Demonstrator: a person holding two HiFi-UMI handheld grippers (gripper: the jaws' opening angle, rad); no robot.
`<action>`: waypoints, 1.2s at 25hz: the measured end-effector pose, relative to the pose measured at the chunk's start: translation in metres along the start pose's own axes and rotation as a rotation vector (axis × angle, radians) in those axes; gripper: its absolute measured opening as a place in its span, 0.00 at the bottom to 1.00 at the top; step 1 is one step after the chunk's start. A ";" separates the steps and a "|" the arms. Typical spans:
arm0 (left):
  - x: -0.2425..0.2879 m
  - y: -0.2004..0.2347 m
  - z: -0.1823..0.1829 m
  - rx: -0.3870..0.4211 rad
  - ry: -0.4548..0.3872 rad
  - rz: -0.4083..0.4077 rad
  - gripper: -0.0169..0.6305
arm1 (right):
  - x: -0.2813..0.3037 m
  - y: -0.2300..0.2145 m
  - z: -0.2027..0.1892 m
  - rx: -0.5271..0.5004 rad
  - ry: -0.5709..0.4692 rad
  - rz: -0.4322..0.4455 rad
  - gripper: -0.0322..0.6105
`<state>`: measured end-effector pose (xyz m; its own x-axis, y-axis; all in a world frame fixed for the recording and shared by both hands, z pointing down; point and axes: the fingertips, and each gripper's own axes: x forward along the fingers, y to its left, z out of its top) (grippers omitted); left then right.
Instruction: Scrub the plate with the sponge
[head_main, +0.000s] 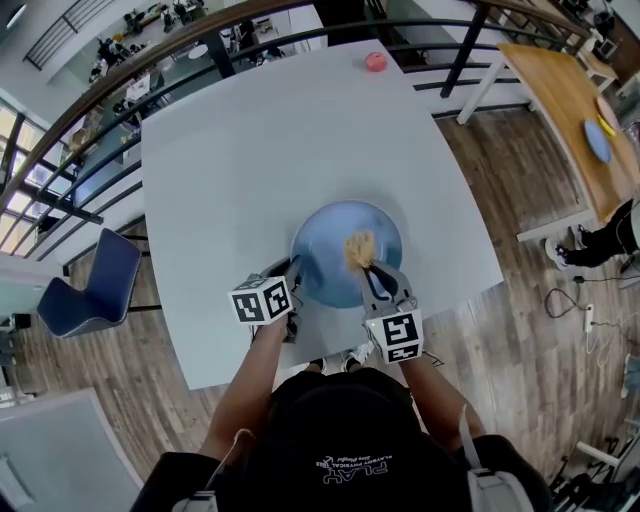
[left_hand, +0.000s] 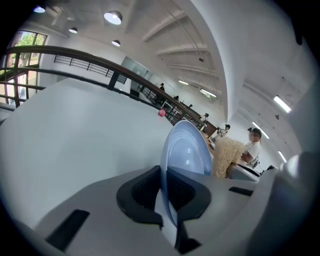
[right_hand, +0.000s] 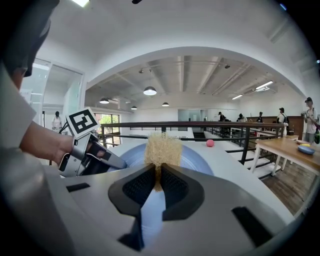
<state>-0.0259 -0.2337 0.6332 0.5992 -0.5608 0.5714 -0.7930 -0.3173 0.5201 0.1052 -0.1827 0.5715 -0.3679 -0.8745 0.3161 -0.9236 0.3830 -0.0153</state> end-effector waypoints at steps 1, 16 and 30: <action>-0.002 -0.003 0.008 0.015 -0.019 -0.003 0.07 | 0.000 0.000 0.003 -0.007 -0.006 -0.001 0.12; -0.061 -0.054 0.113 0.197 -0.279 -0.025 0.07 | -0.019 0.015 0.062 -0.079 -0.104 0.014 0.12; -0.112 -0.086 0.149 0.289 -0.409 -0.027 0.07 | -0.024 0.045 0.129 -0.165 -0.195 0.034 0.12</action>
<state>-0.0416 -0.2575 0.4301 0.5733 -0.7852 0.2341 -0.8107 -0.5023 0.3007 0.0585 -0.1830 0.4414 -0.4274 -0.8948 0.1289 -0.8860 0.4430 0.1371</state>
